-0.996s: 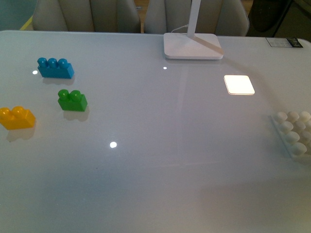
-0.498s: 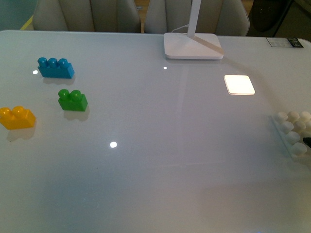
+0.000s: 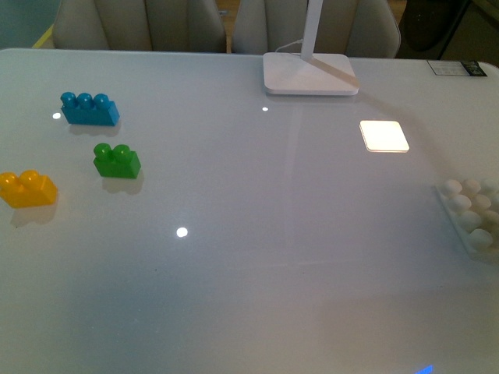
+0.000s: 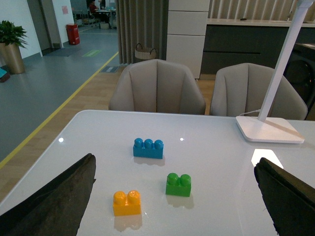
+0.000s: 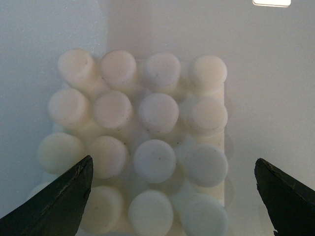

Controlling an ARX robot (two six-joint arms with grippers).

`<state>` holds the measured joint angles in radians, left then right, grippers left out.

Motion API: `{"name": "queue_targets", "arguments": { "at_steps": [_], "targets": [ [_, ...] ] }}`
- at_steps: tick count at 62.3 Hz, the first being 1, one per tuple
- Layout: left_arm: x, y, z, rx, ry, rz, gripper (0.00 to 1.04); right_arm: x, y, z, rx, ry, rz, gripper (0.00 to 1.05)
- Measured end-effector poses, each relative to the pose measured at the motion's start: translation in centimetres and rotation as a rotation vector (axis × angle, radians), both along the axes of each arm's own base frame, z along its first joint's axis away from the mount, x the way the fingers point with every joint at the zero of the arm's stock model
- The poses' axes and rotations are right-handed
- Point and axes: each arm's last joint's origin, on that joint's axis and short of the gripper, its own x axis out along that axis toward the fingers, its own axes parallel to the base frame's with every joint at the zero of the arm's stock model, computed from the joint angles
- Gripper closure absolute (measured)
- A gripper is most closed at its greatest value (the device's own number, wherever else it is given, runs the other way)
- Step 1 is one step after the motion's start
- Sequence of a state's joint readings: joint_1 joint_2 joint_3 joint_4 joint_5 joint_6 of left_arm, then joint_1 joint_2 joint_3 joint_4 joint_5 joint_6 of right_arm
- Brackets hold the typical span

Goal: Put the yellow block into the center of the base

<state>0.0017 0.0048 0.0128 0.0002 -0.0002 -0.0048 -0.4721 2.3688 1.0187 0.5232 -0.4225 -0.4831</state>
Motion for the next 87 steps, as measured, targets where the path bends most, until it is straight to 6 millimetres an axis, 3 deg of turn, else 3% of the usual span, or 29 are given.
{"name": "queue_targets", "arguments": {
  "at_steps": [24, 44, 69, 87],
  "targets": [
    [0.0, 0.0, 0.0, 0.0, 0.0, 0.0, 0.07, 1.1, -1.1, -1.1, 0.053, -0.016, -0.026, 0.09],
    [0.0, 0.0, 0.0, 0.0, 0.0, 0.0, 0.07, 1.1, -0.1, -2.4, 0.089, -0.029, -0.007, 0.09],
    [0.0, 0.0, 0.0, 0.0, 0.0, 0.0, 0.07, 0.0, 3.0, -3.3, 0.114, -0.028, 0.038, 0.09],
    [0.0, 0.0, 0.0, 0.0, 0.0, 0.0, 0.07, 0.7, 7.2, -3.8, 0.149, -0.03, 0.031, 0.09]
  ]
}}
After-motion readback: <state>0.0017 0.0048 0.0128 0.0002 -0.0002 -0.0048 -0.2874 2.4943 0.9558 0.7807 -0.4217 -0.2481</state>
